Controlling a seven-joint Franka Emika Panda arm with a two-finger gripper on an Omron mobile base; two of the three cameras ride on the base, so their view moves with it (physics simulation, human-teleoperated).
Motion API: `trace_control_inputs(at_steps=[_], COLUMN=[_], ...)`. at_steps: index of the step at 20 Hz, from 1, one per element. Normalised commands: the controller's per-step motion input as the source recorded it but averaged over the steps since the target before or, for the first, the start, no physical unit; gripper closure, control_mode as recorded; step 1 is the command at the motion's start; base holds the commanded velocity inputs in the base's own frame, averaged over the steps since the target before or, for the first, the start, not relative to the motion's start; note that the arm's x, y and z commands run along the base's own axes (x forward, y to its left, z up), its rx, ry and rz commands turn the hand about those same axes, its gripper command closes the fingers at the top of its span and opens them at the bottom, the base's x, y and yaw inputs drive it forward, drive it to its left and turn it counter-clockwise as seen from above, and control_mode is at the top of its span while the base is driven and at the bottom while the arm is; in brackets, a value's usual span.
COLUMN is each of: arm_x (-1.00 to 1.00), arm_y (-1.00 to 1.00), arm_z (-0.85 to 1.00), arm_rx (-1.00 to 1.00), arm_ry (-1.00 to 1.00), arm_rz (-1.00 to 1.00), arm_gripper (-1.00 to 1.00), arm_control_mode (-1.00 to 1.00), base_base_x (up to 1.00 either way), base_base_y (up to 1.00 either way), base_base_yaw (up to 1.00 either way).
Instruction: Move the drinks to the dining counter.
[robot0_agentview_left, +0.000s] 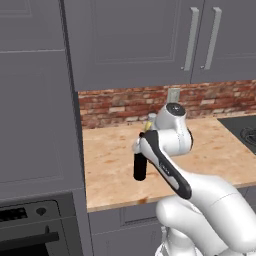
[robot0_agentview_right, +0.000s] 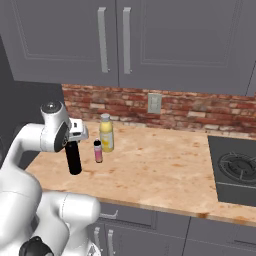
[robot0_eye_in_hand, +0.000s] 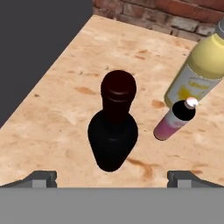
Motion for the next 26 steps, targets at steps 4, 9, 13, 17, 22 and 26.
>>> trace_control_inputs(at_steps=[4, 9, 13, 17, 22, 26], arm_x=[0.19, 0.18, 0.14, 0.10, 0.14, 0.09], arm_y=[0.09, 0.10, 0.01, 0.00, 0.06, 0.04], arm_z=[-0.10, -0.11, -0.10, -0.14, -0.17, -0.19], arm_rx=[0.00, 0.00, 0.01, 0.01, 0.00, 0.00], arm_ry=[0.00, 0.00, 0.00, 0.00, 0.00, 0.00], arm_rz=[0.00, 0.00, 0.00, 0.00, 0.00, 0.00], arm_gripper=[-1.00, -1.00, -1.00, -1.00, -1.00, -1.00], arm_control_mode=[-1.00, -1.00, -1.00, -1.00, -1.00, -1.00], base_base_x=[0.00, 0.00, 0.00, 0.00, 0.00, 0.00], base_base_y=[0.00, 0.00, 0.00, 0.00, 0.00, 0.00], base_base_yaw=[0.00, 0.00, 0.00, 0.00, 0.00, 0.00])
